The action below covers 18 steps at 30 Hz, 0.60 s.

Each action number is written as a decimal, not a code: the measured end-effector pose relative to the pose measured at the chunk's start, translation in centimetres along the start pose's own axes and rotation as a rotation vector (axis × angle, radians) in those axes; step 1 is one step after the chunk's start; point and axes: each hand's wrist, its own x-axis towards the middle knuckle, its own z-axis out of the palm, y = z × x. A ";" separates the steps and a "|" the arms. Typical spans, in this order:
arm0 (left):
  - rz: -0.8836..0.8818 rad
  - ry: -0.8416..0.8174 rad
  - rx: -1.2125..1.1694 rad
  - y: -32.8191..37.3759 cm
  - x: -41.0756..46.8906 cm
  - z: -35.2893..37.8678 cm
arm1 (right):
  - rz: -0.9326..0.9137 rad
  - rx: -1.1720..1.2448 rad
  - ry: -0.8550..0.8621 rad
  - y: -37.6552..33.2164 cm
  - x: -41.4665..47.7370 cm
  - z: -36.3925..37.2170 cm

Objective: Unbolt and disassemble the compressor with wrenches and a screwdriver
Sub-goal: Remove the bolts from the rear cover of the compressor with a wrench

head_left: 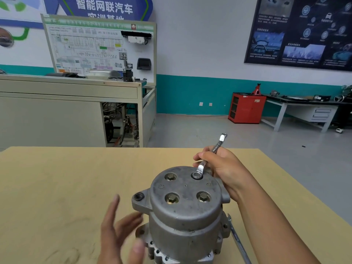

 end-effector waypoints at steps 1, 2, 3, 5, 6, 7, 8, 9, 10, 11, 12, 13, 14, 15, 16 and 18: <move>0.073 0.034 0.045 0.2 0.4 -0.5 | 0.000 -0.012 -0.007 -0.1 -0.1 -0.1; 0.142 0.066 0.119 0.7 1.3 -1.0 | -0.002 -0.020 -0.016 -0.1 -0.1 -0.2; 0.196 0.064 0.175 1.6 2.5 -1.0 | -0.004 -0.023 -0.027 -0.2 -0.2 -0.4; 0.238 0.001 0.297 3.8 5.4 -0.4 | 0.006 -0.016 -0.057 -0.3 -0.5 -0.5; 0.229 -0.069 0.338 4.8 7.0 0.3 | 0.010 -0.004 -0.069 -0.4 -0.5 -0.5; 0.179 -0.167 0.360 6.1 8.6 1.4 | 0.014 0.003 -0.077 -0.4 -0.6 -0.5; 0.098 -0.288 0.386 7.3 10.0 2.7 | 0.017 0.005 -0.077 -0.5 -0.7 -0.5; 0.003 -0.433 0.401 8.3 11.3 4.2 | 0.015 0.002 -0.073 -0.5 -0.7 -0.5; -0.096 -0.577 0.410 9.0 12.4 5.9 | 0.006 -0.002 -0.071 -0.5 -0.7 -0.4; -0.183 -0.705 0.411 9.4 13.2 7.5 | -0.002 -0.011 -0.069 -0.5 -0.8 -0.4; -0.250 -0.811 0.419 9.6 13.9 9.0 | -0.013 -0.020 -0.068 -0.5 -0.8 -0.4; -0.294 -0.894 0.429 9.5 14.4 10.4 | -0.026 -0.031 -0.070 -0.5 -0.8 -0.4; -0.323 -0.963 0.447 9.4 14.7 11.8 | -0.042 -0.045 -0.077 -0.4 -0.9 -0.4; -0.353 -1.018 0.466 9.2 14.8 12.9 | -0.059 -0.050 -0.092 -0.4 -0.9 -0.4; -0.384 -1.063 0.484 9.1 14.7 13.9 | -0.070 -0.054 -0.115 -0.4 -1.0 -0.4; -0.425 -1.124 0.520 8.8 14.5 15.3 | -0.076 -0.066 -0.136 -0.4 -1.1 -0.3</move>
